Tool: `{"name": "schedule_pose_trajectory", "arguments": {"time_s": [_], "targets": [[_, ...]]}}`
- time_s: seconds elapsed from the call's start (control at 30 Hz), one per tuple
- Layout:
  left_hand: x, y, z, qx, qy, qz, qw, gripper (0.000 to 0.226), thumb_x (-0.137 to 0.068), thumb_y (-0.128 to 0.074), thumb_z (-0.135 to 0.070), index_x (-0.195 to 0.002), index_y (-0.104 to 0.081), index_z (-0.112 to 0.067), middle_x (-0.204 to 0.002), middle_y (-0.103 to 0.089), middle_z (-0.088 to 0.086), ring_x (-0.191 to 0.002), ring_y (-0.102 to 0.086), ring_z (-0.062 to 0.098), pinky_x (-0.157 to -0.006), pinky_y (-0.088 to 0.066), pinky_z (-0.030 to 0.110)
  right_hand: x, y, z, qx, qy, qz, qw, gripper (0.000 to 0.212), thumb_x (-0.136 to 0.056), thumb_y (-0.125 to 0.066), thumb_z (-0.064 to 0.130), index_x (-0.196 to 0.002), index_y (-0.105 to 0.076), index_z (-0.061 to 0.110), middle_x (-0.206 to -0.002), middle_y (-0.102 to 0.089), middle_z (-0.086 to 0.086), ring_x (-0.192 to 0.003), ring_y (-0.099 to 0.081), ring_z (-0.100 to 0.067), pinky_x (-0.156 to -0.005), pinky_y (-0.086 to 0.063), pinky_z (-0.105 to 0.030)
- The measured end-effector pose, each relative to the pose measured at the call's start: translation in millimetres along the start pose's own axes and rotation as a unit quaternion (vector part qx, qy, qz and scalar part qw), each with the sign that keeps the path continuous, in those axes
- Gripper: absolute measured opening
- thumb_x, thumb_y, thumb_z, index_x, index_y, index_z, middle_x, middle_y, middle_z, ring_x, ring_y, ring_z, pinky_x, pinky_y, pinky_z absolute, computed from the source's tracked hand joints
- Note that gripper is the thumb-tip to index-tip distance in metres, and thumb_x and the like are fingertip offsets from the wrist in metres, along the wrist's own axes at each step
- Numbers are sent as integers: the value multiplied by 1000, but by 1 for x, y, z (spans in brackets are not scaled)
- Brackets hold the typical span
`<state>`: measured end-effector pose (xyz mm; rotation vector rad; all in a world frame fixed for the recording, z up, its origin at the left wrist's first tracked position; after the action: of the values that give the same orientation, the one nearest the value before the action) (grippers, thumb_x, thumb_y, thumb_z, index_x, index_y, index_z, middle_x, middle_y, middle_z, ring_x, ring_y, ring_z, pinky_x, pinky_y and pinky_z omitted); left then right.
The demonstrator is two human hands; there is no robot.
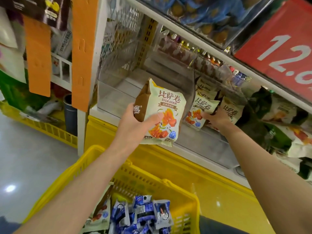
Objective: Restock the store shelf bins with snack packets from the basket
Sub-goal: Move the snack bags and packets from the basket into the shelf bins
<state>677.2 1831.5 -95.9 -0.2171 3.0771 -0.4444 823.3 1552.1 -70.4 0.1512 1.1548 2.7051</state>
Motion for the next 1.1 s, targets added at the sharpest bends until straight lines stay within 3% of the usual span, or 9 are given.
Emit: {"name": "schedule_pose_trajectory", "arguments": {"time_s": [0.1, 0.27, 0.43, 0.53, 0.67, 0.77, 0.93, 1.0, 1.1], "targets": [[1, -2, 0, -1, -6, 5, 1000, 51, -71, -73, -40, -115, -48, -32, -100, -63, -13, -85, -65, 8, -50, -47, 8, -1, 1, -2, -9, 2, 16, 1000, 42, -85, -67, 18, -123, -55, 5, -122, -62, -15, -105, -62, -29, -75, -53, -36], [7, -5, 2, -31, -4, 34, 999, 54, -71, -73, -41, -118, -48, -34, -106, -64, -11, -93, -65, 11, -58, -53, 12, 16, 7, 3, 1, 26, -10, 1000, 46, -88, -63, 30, -127, -52, 8, -127, -60, -10, -114, -58, -27, -91, -48, -35], [20, -5, 8, -69, -10, 96, 993, 44, -65, -80, -30, -97, -53, -42, -93, -69, -17, -83, -66, -2, -58, -51, 12, 77, 24, 35, -30, 153, -151, 976, 59, -89, -61, 30, -138, -31, 13, -139, -44, -4, -126, -45, -19, -101, -45, -35], [35, -10, 15, -107, -18, 124, 986, 47, -65, -82, -24, -97, -53, -43, -86, -69, -25, -81, -66, -6, -57, -49, 9, 129, 25, 54, -47, 247, -36, 967, 54, -91, -52, 38, -136, -34, 15, -124, -50, 7, -112, -51, -3, -88, -44, -10], [60, -26, 18, -123, -37, 171, 977, 46, -63, -77, -38, -102, -54, -41, -91, -68, -27, -85, -66, -5, -63, -49, 10, 191, 15, 52, 76, 278, 172, 942, 86, -65, -47, 71, -138, -30, 28, -122, -47, 21, -111, -49, 4, -95, -41, -16], [73, -38, 18, -119, -57, 184, 974, 50, -58, -70, -50, -103, -52, -40, -92, -69, -25, -86, -64, -7, -64, -48, 8, 208, 18, 41, 123, 264, 208, 934, 70, -60, -50, 72, -122, -35, 42, -102, -51, 28, -93, -56, 13, -78, -50, -11], [77, -72, 12, -203, -79, 244, 945, 43, -71, -65, -51, -107, -41, -52, -108, -58, -23, -97, -57, -11, -77, -52, 15, 205, 54, 30, 134, 249, 164, 945, 60, -59, -52, 69, -113, -42, 44, -92, -62, 18, -81, -62, 8, -67, -55, -18], [66, -95, 6, -248, -120, 267, 923, 55, -80, -59, -52, -128, -34, -42, -125, -51, -16, -110, -53, -4, -90, -51, 26, 201, 79, 33, 167, 265, 104, 944, 52, -56, -46, 73, -103, -37, 52, -83, -60, 22, -73, -62, 9, -56, -53, -18], [41, -128, -2, -338, -197, 241, 888, 61, -90, -44, -51, -143, -19, -33, -142, -35, -7, -125, -41, 7, -101, -40, 31, 185, 119, 30, 183, 291, -41, 938, 52, -65, -46, 69, -109, -39, 43, -81, -56, 27, -67, -58, 10, -51, -41, -12]]}}
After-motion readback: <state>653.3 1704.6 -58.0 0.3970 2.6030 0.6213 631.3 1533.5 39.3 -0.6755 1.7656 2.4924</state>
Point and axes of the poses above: each hand's wrist, its own x-axis away from the middle knuckle, its own y-axis out of the back of the hand, z = x × y, the point moved 3 cm from there along -x, towards the middle knuckle
